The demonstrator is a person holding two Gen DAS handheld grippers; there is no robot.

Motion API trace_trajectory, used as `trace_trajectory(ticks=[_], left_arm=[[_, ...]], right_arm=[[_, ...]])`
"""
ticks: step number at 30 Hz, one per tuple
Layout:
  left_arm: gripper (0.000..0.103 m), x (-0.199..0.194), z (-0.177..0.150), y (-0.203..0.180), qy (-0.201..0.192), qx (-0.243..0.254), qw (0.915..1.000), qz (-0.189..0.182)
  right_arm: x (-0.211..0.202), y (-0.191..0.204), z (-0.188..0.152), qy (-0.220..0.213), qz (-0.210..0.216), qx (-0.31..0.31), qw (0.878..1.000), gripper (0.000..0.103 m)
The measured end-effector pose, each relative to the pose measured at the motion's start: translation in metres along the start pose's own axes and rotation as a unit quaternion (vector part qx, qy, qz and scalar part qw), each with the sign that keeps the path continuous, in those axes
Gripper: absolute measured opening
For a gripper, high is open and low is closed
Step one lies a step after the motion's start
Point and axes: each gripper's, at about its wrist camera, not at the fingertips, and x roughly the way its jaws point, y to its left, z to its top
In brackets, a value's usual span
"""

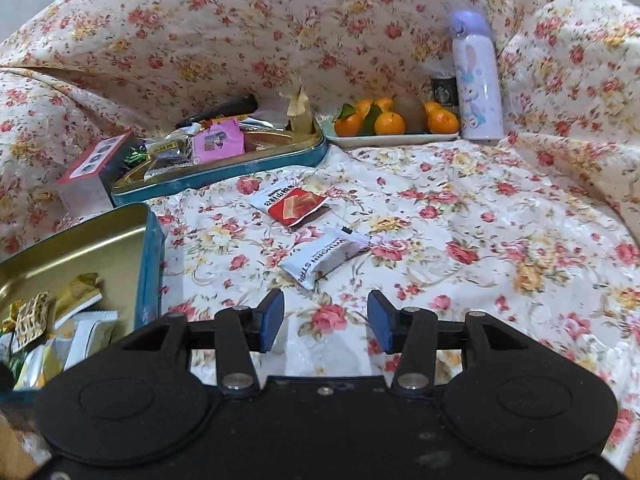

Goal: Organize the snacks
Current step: 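Move both open grippers back toward the remaining packets, then grasp the white Hawthorn Strip packet with the right gripper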

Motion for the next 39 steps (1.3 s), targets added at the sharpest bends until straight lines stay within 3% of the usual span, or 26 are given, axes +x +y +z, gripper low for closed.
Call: trace_trajectory(ticks=[6,13,23,27,39], left_arm=[[0.03,0.004,-0.002,-0.001,0.008,0.0,1.0,0.0],[0.03,0.008,-0.003,0.002,0.014,-0.002,0.9999,-0.001],[0.03,0.018,0.003,0.002,0.025,-0.041,0.9988,-0.006],[0.03,0.023,0.012,-0.006,0.033,-0.055,0.9977,-0.021],[0.03,0.03,0.06,-0.046,0.017,-0.031,0.9991,-0.024]], right_arm=[[0.027,0.009,0.013,0.009,0.023,0.01,1.0,0.054],[0.055,0.013,0.027,0.008,0.014,-0.003,1.0,0.055],[0.064,-0.004,0.031,-0.001,-0.007,-0.093,0.996,0.054],[0.057,-0.014,0.025,-0.007,0.0,-0.123,0.992,0.054],[0.06,-0.056,0.032,-0.016,-0.014,-0.113,0.993,0.054]])
